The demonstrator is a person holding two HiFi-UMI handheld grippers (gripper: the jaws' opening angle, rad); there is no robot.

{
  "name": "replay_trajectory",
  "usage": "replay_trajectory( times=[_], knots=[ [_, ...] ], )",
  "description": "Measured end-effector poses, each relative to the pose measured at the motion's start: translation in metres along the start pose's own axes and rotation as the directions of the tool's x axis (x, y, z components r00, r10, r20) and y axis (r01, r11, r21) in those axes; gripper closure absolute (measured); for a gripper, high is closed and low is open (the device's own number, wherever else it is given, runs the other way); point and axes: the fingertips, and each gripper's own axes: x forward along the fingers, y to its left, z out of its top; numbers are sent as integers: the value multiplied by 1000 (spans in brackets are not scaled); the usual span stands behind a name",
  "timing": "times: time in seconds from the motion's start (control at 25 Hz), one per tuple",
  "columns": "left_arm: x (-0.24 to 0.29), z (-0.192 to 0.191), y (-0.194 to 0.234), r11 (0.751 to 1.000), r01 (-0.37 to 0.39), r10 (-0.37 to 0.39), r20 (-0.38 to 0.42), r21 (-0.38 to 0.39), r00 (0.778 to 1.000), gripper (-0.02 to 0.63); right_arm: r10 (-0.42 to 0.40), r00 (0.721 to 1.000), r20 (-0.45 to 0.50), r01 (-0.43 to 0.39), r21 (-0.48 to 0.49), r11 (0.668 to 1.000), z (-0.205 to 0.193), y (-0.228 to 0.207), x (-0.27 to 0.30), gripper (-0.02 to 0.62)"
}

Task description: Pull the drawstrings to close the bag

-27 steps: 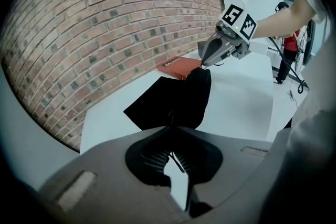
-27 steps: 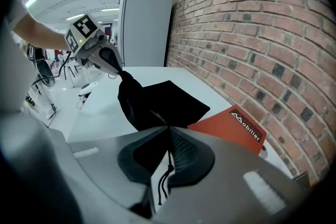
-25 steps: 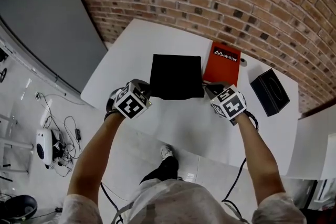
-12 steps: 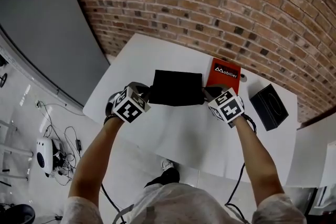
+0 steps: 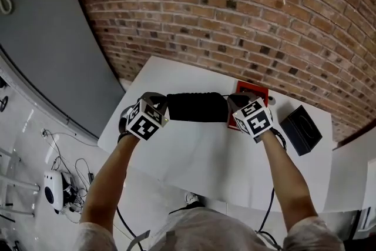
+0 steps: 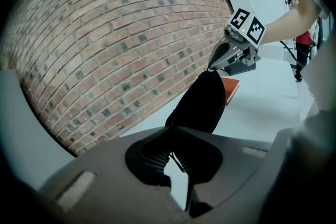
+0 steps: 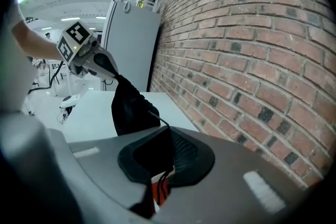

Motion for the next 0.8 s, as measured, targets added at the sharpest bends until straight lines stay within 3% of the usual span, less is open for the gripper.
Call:
replay_trajectory(
  times=[0.4, 0.8],
  knots=[
    [-9, 45, 36, 996, -75, 80, 106, -48, 991, 600, -106, 993, 61, 102, 67, 993, 39, -30, -16, 591],
    [-31, 100, 70, 984, -145, 166, 231, -102, 959, 600, -215, 962, 171, 202, 91, 975, 93, -64, -47, 591]
  ],
)
